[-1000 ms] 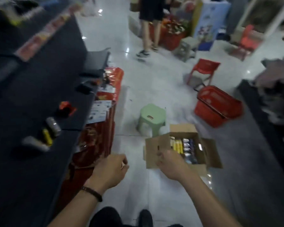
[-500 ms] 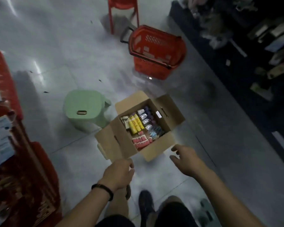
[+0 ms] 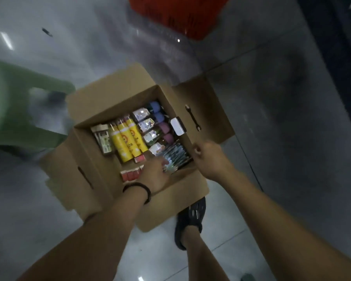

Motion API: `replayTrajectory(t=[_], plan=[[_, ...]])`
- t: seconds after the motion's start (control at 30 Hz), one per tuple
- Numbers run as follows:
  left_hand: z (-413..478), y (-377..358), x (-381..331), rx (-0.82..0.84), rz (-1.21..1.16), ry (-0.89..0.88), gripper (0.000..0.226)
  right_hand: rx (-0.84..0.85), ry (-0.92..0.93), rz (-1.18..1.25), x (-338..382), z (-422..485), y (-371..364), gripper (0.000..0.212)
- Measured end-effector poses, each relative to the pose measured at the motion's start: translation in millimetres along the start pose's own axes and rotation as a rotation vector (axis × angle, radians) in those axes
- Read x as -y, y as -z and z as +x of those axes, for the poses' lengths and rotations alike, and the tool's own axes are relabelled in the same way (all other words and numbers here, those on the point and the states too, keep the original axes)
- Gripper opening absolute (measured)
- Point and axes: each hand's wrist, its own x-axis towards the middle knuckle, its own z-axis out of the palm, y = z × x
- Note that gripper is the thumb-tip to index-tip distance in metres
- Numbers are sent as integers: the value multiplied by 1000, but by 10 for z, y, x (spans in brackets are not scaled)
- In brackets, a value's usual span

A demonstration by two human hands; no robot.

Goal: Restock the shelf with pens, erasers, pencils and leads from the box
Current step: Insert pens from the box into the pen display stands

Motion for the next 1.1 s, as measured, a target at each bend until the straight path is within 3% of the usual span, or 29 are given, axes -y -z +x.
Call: replayTrajectory(t=[0.07,0.2,0.33,0.5,0.7,1.0,1.1], plan=[[475,-299,23,5,16,16,42,-47,18,43,-202,332,-88,24],[1066,-795,207,1,140,96,39,-92,49,139,-459,692,-276,25],[1116,-1019,205,-61,255,96,55,-107,72,232,-564,720,-420,20],[1206,-1151,239,65,361,123,41,-145,29,383,-671,714,-473,18],[1223,-1159,271,97,522,2,47,-113,-16,419,-792,714,-524,19],[1127,-909,270,284,321,21,25,-130,-88,478,-903,522,-581,13],[903,-616,255,277,177,28,23,-163,-98,490,-894,332,-519,13]])
